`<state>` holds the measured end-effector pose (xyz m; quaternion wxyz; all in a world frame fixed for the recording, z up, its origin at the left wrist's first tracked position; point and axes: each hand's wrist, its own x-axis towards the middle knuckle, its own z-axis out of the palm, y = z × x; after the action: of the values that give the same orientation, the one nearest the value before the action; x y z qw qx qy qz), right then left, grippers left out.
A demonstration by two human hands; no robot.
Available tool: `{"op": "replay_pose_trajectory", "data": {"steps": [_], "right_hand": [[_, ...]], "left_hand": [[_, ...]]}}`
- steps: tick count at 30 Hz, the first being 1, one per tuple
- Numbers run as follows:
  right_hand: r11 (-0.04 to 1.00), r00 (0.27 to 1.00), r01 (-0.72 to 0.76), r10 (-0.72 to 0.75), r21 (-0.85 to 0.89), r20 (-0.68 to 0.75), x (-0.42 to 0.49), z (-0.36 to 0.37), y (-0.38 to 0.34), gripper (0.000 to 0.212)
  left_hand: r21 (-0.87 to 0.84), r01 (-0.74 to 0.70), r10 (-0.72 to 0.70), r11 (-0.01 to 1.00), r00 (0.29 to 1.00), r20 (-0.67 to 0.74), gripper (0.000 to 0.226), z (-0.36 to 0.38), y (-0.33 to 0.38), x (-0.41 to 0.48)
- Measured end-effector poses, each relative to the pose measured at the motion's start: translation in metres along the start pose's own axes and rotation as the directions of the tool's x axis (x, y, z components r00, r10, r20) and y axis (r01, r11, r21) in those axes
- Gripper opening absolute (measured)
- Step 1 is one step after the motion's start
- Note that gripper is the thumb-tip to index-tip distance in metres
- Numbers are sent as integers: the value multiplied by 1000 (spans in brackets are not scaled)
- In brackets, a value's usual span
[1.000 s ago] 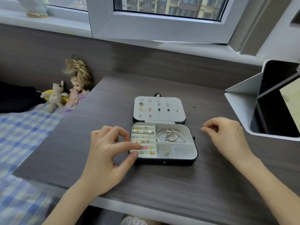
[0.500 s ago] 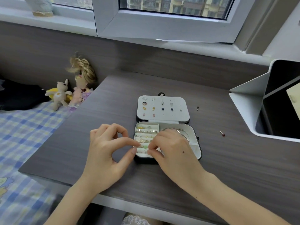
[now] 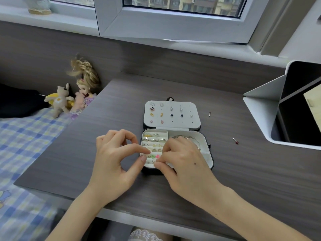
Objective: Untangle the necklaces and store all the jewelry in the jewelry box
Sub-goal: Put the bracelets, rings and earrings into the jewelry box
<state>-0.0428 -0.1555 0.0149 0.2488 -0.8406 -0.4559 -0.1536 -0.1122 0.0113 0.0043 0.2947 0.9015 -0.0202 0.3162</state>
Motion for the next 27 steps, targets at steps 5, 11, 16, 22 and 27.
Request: {"op": "replay_pose_trajectory", "data": {"steps": [5,11,16,22,27], "right_hand": [[994,995,-72,77,80,-59,-6,-22,17,25],[900,924,-382,372,-208,-91,-25,-47,96,14],[913,937,-328,347,-244,39,-29,-33,103,14],[787,828,-532,561,313,-3,-12,-60,82,9],[482,872,-448,420,753,249,17,-74,34,17]], "left_hand": [[-10,2,-2,1000,1000,7,19,1,1,2],[-31,17,-16,999,999,27,19,4,3,5],[-40,18,-17,999,999,37,20,7,8,12],[-92,94,-86,991,993,81,24,8,14,28],[-397,276,-157,875,939,307,11,13,44,53]]}}
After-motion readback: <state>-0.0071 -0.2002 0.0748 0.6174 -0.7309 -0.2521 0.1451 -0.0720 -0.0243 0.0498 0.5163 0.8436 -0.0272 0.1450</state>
